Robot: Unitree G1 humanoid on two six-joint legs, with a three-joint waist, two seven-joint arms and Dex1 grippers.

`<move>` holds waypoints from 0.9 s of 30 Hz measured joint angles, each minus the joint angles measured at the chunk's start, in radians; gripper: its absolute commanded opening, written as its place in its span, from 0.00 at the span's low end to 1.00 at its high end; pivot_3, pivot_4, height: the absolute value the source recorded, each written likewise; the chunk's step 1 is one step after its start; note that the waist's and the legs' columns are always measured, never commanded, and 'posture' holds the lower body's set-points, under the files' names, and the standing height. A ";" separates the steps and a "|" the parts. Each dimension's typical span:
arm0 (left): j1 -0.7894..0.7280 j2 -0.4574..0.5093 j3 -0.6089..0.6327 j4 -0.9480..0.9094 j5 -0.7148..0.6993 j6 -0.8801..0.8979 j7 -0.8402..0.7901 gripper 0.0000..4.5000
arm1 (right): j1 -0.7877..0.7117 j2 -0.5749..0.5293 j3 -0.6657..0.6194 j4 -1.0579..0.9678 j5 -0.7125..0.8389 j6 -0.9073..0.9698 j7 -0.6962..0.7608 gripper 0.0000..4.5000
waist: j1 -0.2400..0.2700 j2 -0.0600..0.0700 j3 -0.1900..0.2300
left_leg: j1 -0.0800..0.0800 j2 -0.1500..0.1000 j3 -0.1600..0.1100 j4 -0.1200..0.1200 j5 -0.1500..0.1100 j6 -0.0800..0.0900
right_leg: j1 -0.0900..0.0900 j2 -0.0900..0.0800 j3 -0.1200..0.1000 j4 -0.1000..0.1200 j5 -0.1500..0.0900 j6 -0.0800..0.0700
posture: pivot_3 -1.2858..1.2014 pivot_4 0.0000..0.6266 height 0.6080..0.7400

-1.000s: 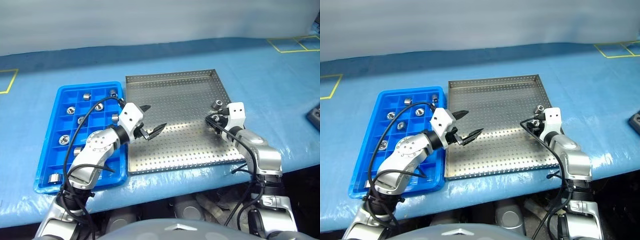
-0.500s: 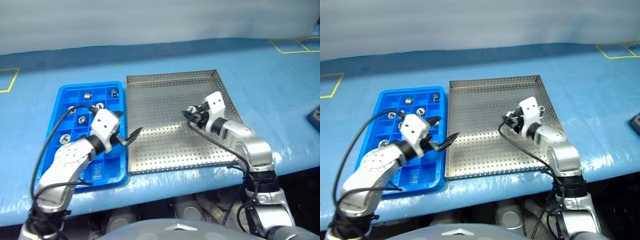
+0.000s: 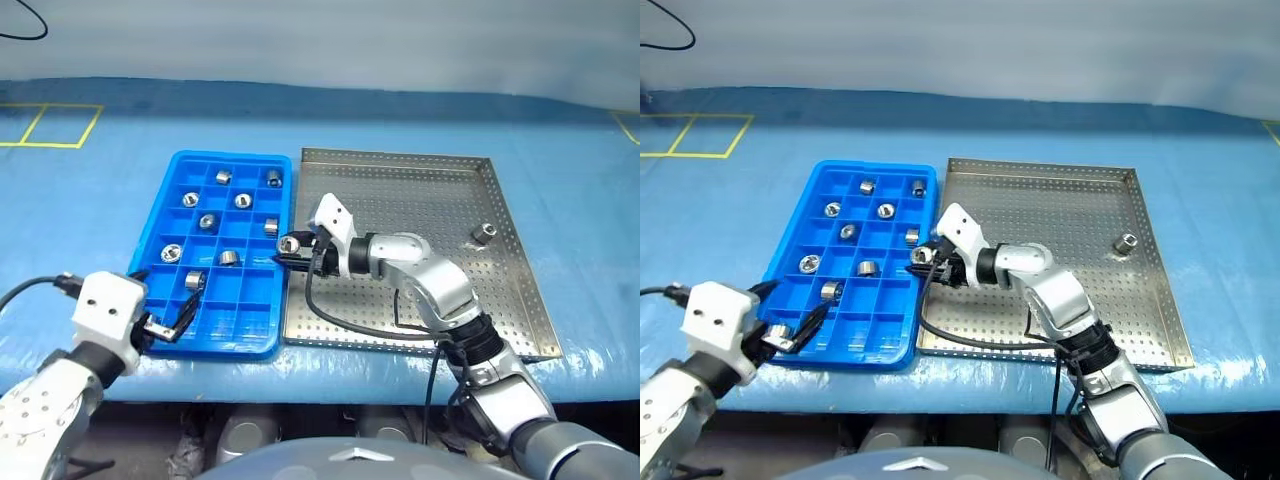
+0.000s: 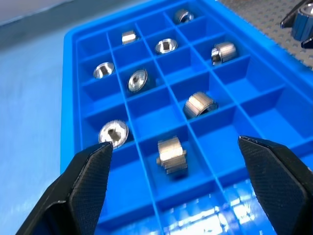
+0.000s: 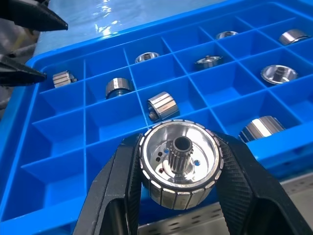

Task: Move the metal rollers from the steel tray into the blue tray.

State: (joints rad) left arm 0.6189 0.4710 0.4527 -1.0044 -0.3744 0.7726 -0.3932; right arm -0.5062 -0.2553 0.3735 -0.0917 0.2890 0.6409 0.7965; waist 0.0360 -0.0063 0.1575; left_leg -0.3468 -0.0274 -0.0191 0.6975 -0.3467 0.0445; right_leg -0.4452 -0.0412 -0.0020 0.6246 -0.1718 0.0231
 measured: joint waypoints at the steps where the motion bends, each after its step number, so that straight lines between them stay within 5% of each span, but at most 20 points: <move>1: 0.028 -0.006 0.000 -0.001 -0.003 -0.019 0.008 1.00 | -0.006 0.007 0.006 0.010 -0.002 0.000 0.007 0.38 | 0.005 0.000 0.000 | 0.000 0.000 -0.001 0.000 0.000 -0.001 | 0.000 0.000 -0.001 0.000 -0.001 -0.001 | 0.60 0.24 1.00; 9: 0.116 -0.034 -0.061 -0.004 -0.022 -0.125 0.098 1.00 | -0.035 0.041 0.039 0.058 -0.012 -0.010 0.041 0.38 | 0.022 0.000 0.000 | -0.001 0.001 -0.009 -0.001 0.004 -0.007 | 0.001 0.002 -0.009 0.002 -0.003 -0.005 | 0.62 0.24 1.00; 27: 0.009 -0.005 -0.131 -0.004 -0.022 -0.078 0.166 1.00 | -0.018 0.082 0.058 0.077 -0.016 -0.003 0.024 0.38 | 0.023 0.000 0.000 | 0.000 0.001 -0.013 -0.005 0.006 -0.011 | 0.001 0.005 -0.012 0.002 -0.005 -0.007 | 0.60 0.24 1.00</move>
State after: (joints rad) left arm 0.6276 0.4661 0.3215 -1.0084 -0.3960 0.6950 -0.2269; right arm -0.5240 -0.1736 0.4314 -0.0151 0.2730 0.6378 0.8208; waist 0.0591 -0.0062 0.1578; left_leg -0.3471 -0.0263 -0.0322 0.6925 -0.3402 0.0332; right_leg -0.4440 -0.0366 -0.0141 0.6267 -0.1764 0.0158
